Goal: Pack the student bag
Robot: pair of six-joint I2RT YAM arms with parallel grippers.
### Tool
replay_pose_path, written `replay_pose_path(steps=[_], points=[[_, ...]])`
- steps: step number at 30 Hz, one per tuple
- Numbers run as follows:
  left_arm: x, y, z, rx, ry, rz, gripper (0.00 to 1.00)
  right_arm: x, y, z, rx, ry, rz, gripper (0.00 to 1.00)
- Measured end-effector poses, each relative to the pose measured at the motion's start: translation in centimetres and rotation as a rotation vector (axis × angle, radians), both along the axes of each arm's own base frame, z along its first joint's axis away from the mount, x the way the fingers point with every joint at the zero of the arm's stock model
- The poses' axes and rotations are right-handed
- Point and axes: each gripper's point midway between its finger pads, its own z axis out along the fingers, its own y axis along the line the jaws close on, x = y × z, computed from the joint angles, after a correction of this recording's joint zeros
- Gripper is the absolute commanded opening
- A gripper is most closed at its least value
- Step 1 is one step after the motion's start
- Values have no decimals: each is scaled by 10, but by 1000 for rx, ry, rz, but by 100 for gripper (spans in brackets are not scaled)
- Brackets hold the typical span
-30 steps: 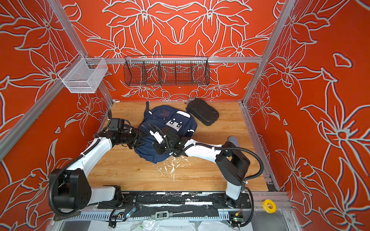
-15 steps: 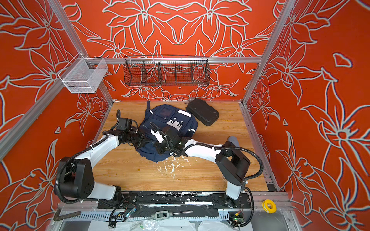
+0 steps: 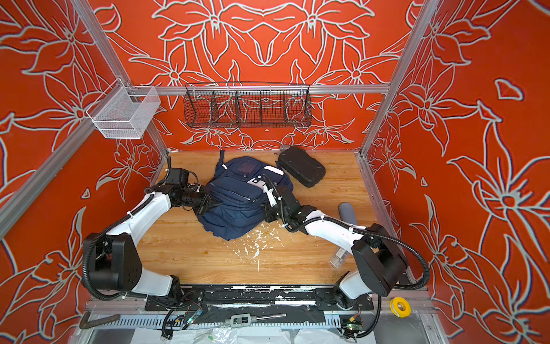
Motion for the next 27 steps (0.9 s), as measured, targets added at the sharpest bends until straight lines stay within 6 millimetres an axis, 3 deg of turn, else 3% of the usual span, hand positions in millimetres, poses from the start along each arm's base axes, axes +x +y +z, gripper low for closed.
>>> replay_pose_path(steps=[5, 8, 12, 13, 14, 16, 18, 21, 24, 27], points=[[-4, 0, -5, -14, 1, 10, 0, 35, -26, -19, -61, 100, -118, 0], [-8, 0, -9, -11, -14, 29, 0, 43, -24, -31, -91, 150, -123, 0], [-19, -4, -13, 10, -51, 53, 0, 49, -20, -31, -106, 153, -102, 1], [-21, -6, -12, 20, -64, 48, 9, 50, -21, -30, -116, 149, -94, 10], [-21, -8, -10, 29, -80, 40, 28, 50, -22, -29, -126, 144, -85, 20], [-23, -8, -4, 64, -121, 24, 54, 55, -30, -25, -165, 123, -78, 27], [-25, -4, 8, 119, -191, 0, 64, 61, -41, -20, -201, 91, -74, 35], [-26, -2, 41, 219, -379, -76, 58, 60, -62, -5, -253, 12, -77, 50], [-29, -5, 76, 339, -619, -206, 57, 54, -75, 22, -277, -71, -71, 52], [-32, -16, 100, 484, -871, -397, 56, 57, -74, 46, -282, -129, -54, 53]])
